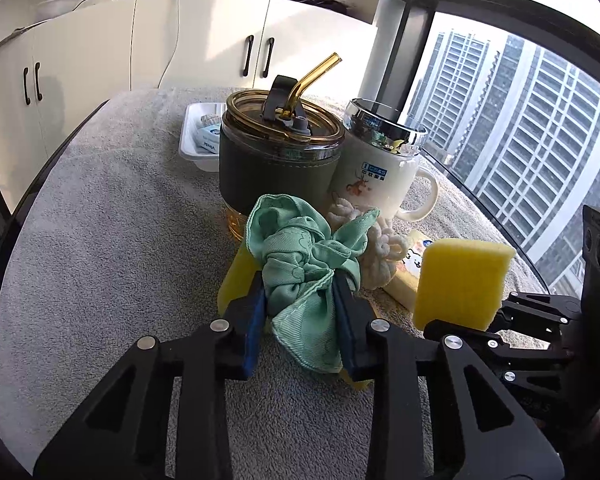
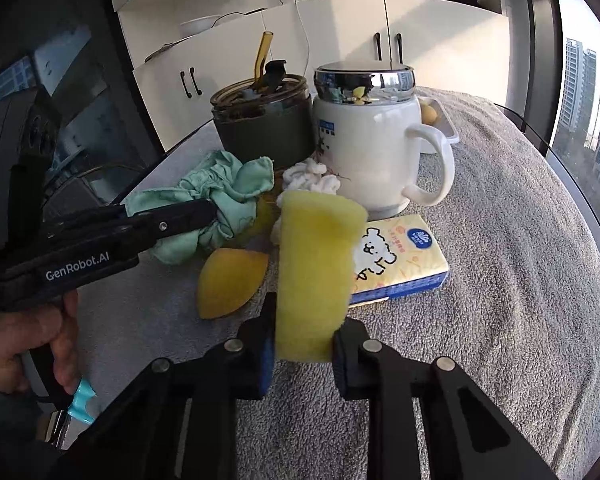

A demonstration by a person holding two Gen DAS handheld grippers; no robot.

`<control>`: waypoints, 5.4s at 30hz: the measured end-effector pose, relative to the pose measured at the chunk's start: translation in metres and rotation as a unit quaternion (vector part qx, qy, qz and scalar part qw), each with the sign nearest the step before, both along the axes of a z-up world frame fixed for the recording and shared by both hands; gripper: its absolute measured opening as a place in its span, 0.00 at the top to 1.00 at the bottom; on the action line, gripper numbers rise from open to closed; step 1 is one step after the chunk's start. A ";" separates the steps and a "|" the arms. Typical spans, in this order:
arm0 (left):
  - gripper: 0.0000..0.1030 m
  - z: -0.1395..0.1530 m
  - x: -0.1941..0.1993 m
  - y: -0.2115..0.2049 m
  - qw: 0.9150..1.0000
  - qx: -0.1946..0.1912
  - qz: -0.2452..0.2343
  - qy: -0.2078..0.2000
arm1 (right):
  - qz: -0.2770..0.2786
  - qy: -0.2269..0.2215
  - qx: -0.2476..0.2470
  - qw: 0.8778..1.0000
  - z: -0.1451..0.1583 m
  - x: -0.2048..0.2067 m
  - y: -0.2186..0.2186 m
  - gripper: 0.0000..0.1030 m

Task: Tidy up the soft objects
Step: 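Grasp the green cloth with the left tool while the right tool grasps the yellow sponge, then carry the green cloth in the left tool while the right tool carries the sponge to the tray, then open the left tool over the tray while the right tool releases the sponge there, then move both open tools back toward the remaining table items, then grasp the yellow makeup sponge with the left tool while the right tool grasps the dog-print tissue pack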

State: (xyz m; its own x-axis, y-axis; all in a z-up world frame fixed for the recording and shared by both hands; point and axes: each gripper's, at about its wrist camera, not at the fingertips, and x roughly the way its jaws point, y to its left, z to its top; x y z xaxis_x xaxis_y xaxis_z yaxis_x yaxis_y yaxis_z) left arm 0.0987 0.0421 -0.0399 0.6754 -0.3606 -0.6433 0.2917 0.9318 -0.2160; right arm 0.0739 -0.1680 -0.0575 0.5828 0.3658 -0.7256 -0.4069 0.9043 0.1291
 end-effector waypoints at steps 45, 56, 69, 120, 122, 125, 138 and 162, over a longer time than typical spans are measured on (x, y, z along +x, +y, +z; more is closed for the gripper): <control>0.73 0.056 0.264 0.017 0.987 0.103 -0.120 0.020 | 0.114 -0.027 -0.143 0.983 0.108 0.313 -0.076 0.76; 0.72 0.014 0.294 -0.027 0.978 0.134 -0.156 0.042 | 0.241 0.044 -0.188 0.951 0.014 0.329 0.008 0.75; 0.41 0.013 0.297 -0.019 0.984 0.109 -0.132 0.044 | 0.232 0.049 -0.197 0.951 0.005 0.324 0.003 0.52; 0.00 0.057 0.064 0.049 0.994 0.090 -0.028 -0.050 | 0.083 -0.076 -0.054 0.992 0.092 0.115 -0.100 0.00; 0.00 0.050 0.044 0.046 0.995 0.084 -0.028 -0.047 | 0.078 -0.070 -0.049 0.993 0.082 0.093 -0.097 0.00; 0.00 0.041 0.019 0.042 0.996 0.075 -0.028 -0.038 | 0.075 -0.063 -0.044 0.994 0.068 0.063 -0.093 0.00; 0.00 0.011 -0.040 0.015 0.999 0.030 -0.029 -0.008 | 0.048 -0.049 -0.022 0.997 0.033 -0.001 -0.070 0.00; 0.08 -0.021 -0.010 -0.045 0.999 0.042 -0.018 0.025 | 0.035 0.015 -0.039 0.998 -0.015 0.062 -0.048 0.01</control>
State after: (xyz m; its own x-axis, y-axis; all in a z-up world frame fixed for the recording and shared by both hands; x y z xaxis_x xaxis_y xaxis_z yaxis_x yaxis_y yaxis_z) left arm 0.0884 -0.0025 -0.0605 0.6296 -0.3278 -0.7044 0.3167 0.9362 -0.1526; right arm 0.1355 -0.2157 -0.0726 0.5347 0.3459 -0.7710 -0.4663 0.8817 0.0722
